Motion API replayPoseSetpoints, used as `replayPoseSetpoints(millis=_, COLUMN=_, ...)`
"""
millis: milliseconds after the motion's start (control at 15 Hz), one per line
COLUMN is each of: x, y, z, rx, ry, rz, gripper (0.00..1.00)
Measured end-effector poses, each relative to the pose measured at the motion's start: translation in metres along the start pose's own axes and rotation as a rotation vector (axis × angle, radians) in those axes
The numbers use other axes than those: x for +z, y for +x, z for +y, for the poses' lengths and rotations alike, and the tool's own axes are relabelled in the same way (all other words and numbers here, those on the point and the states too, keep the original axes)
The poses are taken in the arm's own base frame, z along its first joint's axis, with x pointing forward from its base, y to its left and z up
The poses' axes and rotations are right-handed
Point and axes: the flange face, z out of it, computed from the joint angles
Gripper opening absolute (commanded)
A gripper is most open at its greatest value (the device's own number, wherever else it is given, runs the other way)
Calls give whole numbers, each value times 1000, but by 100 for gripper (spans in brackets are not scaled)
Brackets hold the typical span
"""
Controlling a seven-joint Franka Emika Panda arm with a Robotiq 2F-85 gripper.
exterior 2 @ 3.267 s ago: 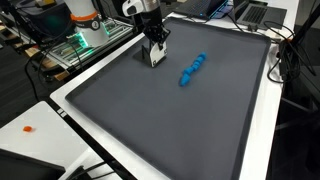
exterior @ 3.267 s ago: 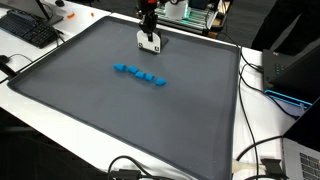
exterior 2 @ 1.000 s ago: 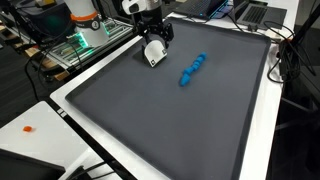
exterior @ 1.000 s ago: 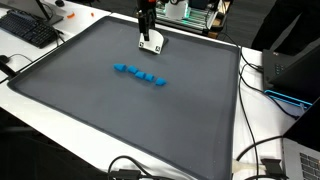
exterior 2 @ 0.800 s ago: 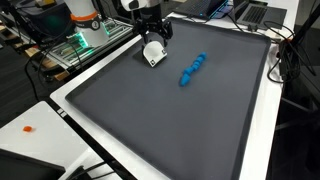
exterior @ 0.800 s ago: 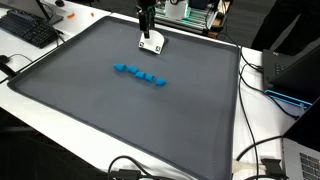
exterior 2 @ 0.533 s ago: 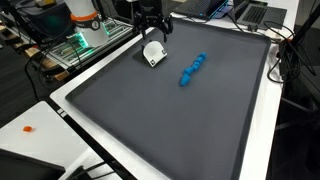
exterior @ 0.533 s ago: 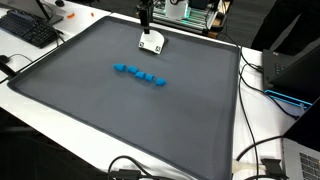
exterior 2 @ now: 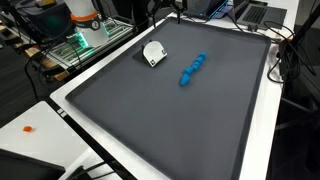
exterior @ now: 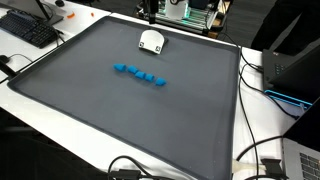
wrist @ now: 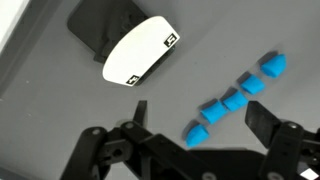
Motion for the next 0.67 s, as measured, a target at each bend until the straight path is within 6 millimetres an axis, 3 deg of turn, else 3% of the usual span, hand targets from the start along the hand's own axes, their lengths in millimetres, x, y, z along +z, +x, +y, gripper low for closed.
replayPoseSetpoints(millis=267, x=-18, y=0, z=-26, rx=-230, ry=7, rz=2, gripper=100)
replayPoseSetpoints(millis=667, x=-17, y=4, z=-53, rx=-513, ry=-11, rz=-30, gripper=100)
